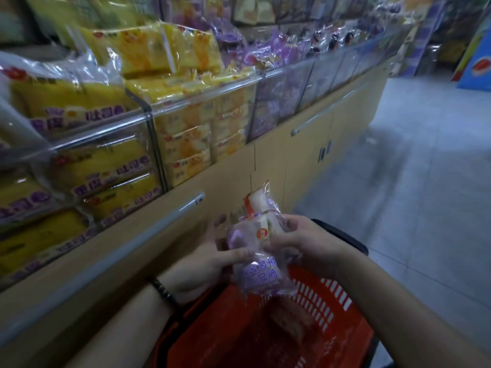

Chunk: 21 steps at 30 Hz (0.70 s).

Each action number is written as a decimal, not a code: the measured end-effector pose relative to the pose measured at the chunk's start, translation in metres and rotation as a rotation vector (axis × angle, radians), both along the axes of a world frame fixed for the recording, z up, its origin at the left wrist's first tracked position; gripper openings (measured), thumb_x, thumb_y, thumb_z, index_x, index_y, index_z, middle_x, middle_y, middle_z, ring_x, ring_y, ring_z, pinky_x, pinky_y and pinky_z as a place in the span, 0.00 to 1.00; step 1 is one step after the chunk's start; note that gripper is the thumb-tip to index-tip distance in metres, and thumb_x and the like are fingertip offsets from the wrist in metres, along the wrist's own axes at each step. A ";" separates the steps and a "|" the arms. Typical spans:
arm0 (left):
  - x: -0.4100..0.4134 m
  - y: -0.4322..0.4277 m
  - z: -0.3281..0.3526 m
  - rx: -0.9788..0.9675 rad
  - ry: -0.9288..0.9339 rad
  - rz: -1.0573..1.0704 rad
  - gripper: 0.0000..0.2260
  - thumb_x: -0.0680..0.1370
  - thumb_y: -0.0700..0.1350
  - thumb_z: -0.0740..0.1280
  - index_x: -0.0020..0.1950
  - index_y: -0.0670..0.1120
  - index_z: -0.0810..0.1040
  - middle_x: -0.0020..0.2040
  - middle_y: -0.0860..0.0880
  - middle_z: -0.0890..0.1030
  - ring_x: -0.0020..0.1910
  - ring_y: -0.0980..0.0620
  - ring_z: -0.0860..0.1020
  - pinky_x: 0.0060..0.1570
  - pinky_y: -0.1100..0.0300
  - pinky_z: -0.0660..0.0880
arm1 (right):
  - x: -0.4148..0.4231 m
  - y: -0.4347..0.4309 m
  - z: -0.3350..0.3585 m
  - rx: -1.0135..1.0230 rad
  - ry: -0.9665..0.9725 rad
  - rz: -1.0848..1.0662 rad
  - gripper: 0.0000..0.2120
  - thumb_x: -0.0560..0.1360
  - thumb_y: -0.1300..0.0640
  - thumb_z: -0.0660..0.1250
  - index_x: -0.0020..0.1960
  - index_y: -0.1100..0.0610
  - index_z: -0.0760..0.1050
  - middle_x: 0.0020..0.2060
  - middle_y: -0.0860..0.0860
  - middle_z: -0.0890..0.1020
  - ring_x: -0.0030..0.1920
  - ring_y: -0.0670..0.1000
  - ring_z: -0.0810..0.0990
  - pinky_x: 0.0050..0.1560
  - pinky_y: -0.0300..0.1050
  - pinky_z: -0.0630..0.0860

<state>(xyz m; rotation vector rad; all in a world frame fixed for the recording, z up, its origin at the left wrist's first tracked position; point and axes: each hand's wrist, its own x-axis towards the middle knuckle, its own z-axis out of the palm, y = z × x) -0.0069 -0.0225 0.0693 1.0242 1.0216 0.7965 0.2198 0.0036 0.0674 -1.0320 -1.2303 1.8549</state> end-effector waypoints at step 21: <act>0.018 0.005 0.000 0.165 0.137 0.379 0.16 0.71 0.56 0.78 0.55 0.50 0.87 0.47 0.48 0.89 0.46 0.47 0.87 0.60 0.45 0.79 | 0.028 0.005 0.013 0.249 0.119 -0.605 0.10 0.79 0.64 0.70 0.53 0.52 0.86 0.52 0.56 0.88 0.51 0.57 0.87 0.52 0.54 0.83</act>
